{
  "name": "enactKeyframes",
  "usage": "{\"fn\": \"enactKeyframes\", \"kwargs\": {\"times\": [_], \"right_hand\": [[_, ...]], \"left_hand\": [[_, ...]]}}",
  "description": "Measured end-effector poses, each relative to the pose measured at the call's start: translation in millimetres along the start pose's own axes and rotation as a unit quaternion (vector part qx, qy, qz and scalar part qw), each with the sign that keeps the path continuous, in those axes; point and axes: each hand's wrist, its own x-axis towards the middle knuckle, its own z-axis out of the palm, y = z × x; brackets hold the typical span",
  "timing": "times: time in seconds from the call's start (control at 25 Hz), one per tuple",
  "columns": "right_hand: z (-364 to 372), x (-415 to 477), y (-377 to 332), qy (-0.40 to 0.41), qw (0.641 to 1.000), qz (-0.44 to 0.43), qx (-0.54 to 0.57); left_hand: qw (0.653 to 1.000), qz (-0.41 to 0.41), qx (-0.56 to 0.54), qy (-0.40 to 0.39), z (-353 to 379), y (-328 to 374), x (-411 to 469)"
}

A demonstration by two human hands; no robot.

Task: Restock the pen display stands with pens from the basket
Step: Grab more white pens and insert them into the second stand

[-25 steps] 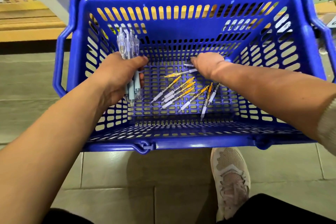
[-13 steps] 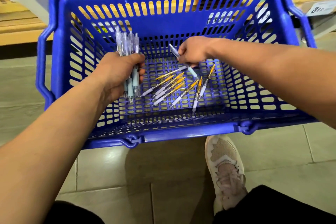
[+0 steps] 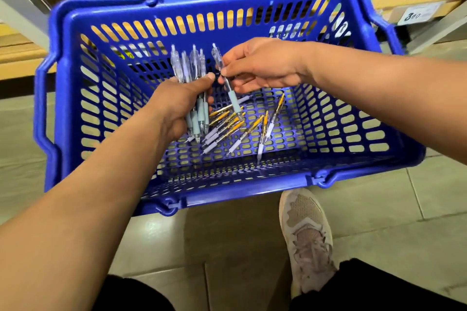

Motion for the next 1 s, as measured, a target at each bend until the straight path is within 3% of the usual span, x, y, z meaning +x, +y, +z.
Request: {"fn": "enactKeyframes", "kwargs": {"times": [0.2,0.4,0.56,0.8,1.0], "right_hand": [[-4,-11,-11,0.015,0.999,0.042,0.014],[12,-65,-33,0.006,0.994,0.073,0.084],[38,-144,-56,-0.021,0.983,0.09,0.159],[81,-291,-158,-0.066,0.97,0.082,0.22],[138,-422,-272,0.016,0.967,0.064,0.244]], "left_hand": [[0.999,-0.023,-0.035,-0.003,16,11,2],[0.995,-0.033,-0.096,-0.022,28,22,-59],[0.984,-0.028,-0.175,-0.018,38,36,-140],[0.981,-0.059,-0.178,-0.043,34,95,-305],[0.981,-0.068,-0.181,-0.024,4,200,-454]]}}
